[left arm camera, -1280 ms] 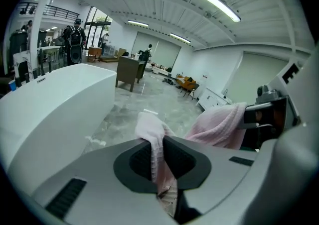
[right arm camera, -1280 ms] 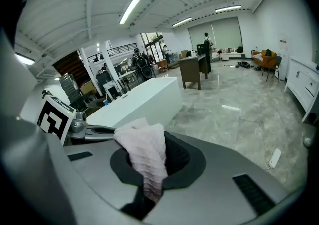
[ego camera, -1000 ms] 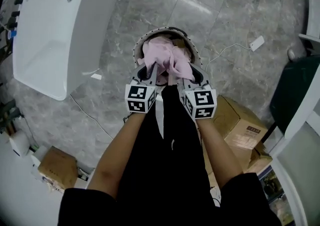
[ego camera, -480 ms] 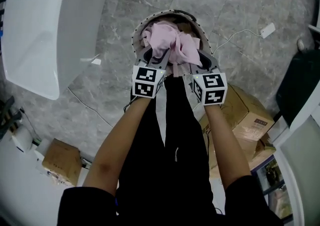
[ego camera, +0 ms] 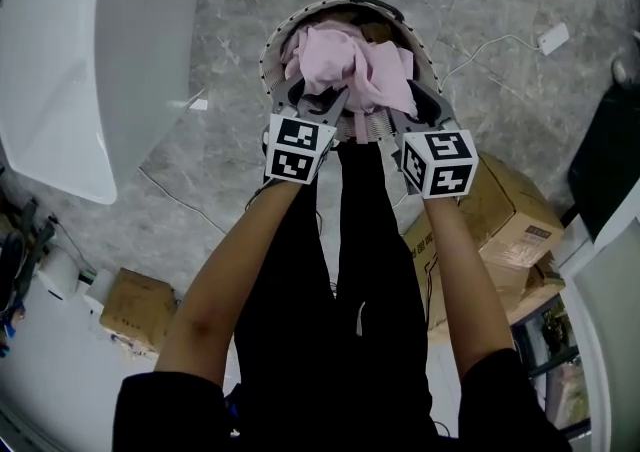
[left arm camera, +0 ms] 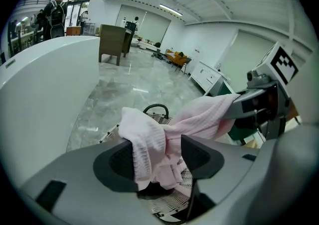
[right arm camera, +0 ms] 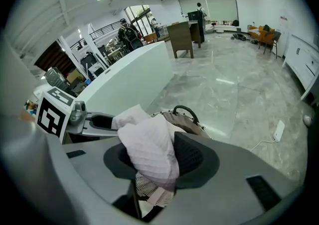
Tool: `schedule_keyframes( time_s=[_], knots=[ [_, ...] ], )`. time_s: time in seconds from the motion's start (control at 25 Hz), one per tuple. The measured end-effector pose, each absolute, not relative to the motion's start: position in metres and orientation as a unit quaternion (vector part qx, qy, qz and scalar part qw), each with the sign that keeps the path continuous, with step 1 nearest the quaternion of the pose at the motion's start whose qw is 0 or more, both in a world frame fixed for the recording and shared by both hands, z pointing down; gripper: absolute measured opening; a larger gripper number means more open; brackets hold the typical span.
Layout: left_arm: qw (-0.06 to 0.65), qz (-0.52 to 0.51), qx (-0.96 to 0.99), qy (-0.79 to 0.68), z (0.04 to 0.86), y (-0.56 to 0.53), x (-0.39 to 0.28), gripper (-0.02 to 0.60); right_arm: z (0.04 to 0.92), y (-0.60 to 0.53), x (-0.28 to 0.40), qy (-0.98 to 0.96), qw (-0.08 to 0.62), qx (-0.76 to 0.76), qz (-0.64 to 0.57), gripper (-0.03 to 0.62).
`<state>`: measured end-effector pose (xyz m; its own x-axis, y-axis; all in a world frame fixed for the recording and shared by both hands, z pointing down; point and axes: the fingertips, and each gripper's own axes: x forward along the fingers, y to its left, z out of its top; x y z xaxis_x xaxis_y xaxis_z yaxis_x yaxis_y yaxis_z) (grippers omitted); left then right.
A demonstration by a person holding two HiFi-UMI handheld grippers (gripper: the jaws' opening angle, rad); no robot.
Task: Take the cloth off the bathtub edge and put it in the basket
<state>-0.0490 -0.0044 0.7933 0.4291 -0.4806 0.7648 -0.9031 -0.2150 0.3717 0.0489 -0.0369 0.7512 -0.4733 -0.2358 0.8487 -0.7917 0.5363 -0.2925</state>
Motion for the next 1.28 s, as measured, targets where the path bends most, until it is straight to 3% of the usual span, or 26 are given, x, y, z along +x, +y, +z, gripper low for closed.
schedule_keyframes(
  time_s=[0.28,1.04,1.28],
  knots=[
    [0.414,0.282,0.746,-0.438,0.809,-0.012,-0.035,0.345,0.752,-0.043,0.054,-0.781,0.38,0.346,0.355,0.212],
    [0.411,0.332,0.71,-0.466,0.822,0.013,-0.045,0.431,0.762,0.0,0.071,-0.768,0.393,0.339,0.376,0.215],
    [0.418,0.335,0.704,-0.467,0.823,0.023,-0.045,0.433,0.769,0.015,0.072,-0.771,0.417,0.322,0.358,0.215]
  ],
)
